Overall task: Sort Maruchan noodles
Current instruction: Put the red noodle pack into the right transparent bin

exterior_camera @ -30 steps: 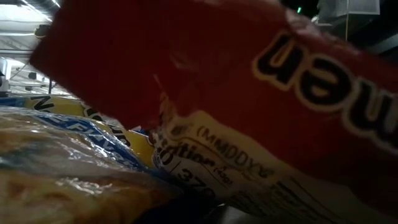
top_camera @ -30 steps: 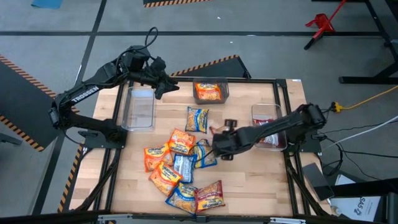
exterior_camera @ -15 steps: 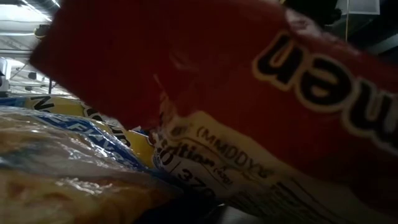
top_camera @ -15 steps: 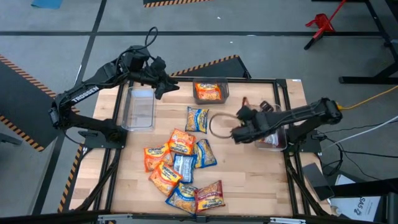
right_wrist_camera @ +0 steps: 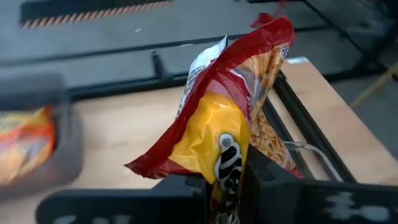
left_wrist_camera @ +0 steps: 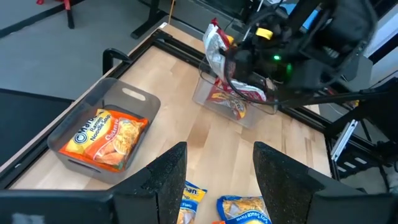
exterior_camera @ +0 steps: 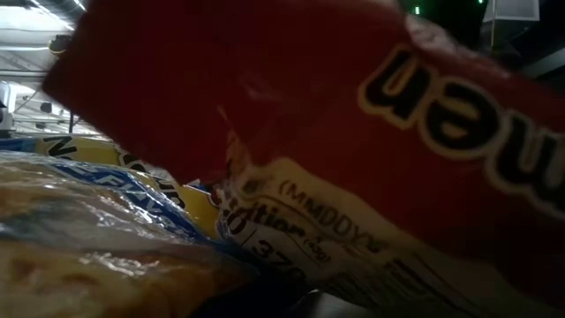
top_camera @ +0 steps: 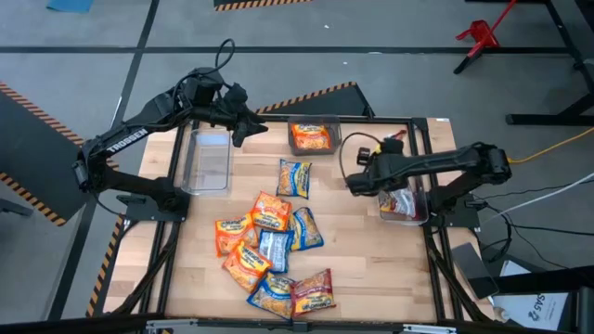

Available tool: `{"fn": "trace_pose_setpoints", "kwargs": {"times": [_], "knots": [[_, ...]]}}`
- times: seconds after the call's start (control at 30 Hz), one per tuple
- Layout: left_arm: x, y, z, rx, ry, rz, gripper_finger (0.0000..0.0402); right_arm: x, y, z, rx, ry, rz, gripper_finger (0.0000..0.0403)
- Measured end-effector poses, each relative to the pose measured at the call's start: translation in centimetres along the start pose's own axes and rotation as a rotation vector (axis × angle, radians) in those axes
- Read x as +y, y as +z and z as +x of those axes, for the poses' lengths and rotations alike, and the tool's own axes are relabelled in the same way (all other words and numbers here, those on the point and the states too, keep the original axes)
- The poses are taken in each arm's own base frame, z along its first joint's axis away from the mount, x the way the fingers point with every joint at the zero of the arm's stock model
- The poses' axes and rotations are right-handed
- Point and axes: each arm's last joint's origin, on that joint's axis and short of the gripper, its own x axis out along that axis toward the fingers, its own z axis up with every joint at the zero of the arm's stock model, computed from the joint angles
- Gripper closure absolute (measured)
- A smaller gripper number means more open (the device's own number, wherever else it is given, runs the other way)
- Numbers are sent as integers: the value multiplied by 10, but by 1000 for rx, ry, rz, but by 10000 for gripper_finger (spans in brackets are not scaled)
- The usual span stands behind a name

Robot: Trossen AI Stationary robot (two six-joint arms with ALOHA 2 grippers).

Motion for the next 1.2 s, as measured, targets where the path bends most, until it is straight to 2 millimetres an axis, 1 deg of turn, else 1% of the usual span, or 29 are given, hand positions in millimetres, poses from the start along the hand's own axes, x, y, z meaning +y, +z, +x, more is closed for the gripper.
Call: {"fn": "trace_pose_setpoints", "kwargs": {"times": [0.1,0.23,0.37,0.47,0.53,0.6,0.67,0.87,0.97,1.03,1.1,1.2], "knots": [[0,0,0,0,1,0,223,-6,-7,12,-19,-43,80,371],[1,0,0,-3,19,0,223,-8,-14,27,-16,-74,99,371],[1,0,0,-6,36,0,223,-7,-24,42,-29,-49,155,370],[1,0,0,-9,45,0,223,-6,-30,49,-19,-41,192,368],[1,0,0,-8,45,0,223,-6,-32,50,-13,-35,202,357],[1,0,0,-8,45,0,223,-6,-32,50,-9,-34,203,334],[1,0,0,-9,45,0,223,-6,-33,50,6,-38,206,303],[1,0,0,-8,45,-3,223,-7,-33,50,38,-59,195,186],[1,0,0,-8,45,-3,223,-6,-29,45,85,-79,161,139],[1,0,0,-8,45,-3,223,-4,-24,37,99,-59,96,118],[1,0,0,-8,45,-2,223,-1,-17,27,110,-13,-7,105],[1,0,0,-8,45,0,223,0,-11,7,178,79,-172,100]]}}
